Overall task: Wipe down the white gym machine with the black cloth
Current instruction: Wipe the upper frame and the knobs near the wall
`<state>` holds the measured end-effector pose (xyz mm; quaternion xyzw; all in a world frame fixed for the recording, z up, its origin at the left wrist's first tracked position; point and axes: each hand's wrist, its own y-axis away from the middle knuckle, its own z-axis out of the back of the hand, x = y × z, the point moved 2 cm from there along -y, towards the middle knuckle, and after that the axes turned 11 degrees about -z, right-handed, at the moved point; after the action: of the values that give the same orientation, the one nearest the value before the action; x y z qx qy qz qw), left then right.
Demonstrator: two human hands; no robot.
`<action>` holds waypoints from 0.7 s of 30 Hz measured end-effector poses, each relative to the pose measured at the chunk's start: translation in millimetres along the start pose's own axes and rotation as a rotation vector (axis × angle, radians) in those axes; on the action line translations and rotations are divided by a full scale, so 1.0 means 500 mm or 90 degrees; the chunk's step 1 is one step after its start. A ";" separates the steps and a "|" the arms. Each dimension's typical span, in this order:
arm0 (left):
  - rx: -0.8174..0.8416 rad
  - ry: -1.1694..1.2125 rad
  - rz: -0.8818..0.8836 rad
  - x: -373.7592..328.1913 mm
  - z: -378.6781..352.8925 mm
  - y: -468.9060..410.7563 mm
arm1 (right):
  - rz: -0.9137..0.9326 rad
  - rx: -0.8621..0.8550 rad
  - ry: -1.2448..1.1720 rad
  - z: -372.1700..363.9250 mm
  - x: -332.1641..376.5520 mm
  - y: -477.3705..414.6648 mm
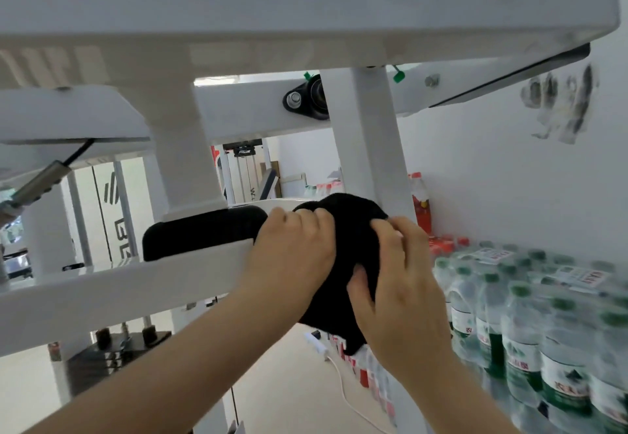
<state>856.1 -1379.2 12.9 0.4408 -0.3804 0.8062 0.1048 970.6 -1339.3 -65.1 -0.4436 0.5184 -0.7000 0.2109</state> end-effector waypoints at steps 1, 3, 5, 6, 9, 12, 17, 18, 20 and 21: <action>0.083 0.055 0.000 0.002 0.009 -0.019 | 0.025 0.016 0.011 -0.009 0.003 0.002; 0.172 0.203 0.010 0.006 0.008 -0.067 | 0.048 0.034 0.050 -0.025 0.007 -0.001; 0.257 0.321 0.033 0.015 0.010 -0.112 | 0.036 0.035 0.083 -0.035 0.010 -0.010; 0.268 0.334 0.040 0.018 0.011 -0.120 | 0.030 0.039 0.100 -0.040 0.012 -0.012; 0.187 0.199 0.023 0.006 0.007 -0.076 | 0.033 0.059 0.170 -0.048 0.010 -0.012; 0.019 0.026 0.009 0.008 -0.009 0.021 | 0.053 0.101 0.222 -0.049 0.009 -0.011; -0.087 -0.044 -0.049 0.046 -0.047 0.167 | 0.063 0.101 0.162 -0.080 0.084 0.022; -0.083 -0.048 -0.048 0.051 -0.050 0.187 | 0.052 0.100 0.146 -0.092 0.104 0.042; -0.064 -0.054 -0.040 0.060 -0.056 0.233 | 0.046 0.110 0.114 -0.114 0.136 0.084; -0.060 -0.061 -0.031 0.066 -0.055 0.257 | 0.065 0.119 0.101 -0.120 0.146 0.102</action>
<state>754.1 -1453.9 -36.8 0.4825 -0.4120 0.7625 0.1265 874.1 -1381.0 -86.4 -0.3381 0.4880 -0.7665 0.2450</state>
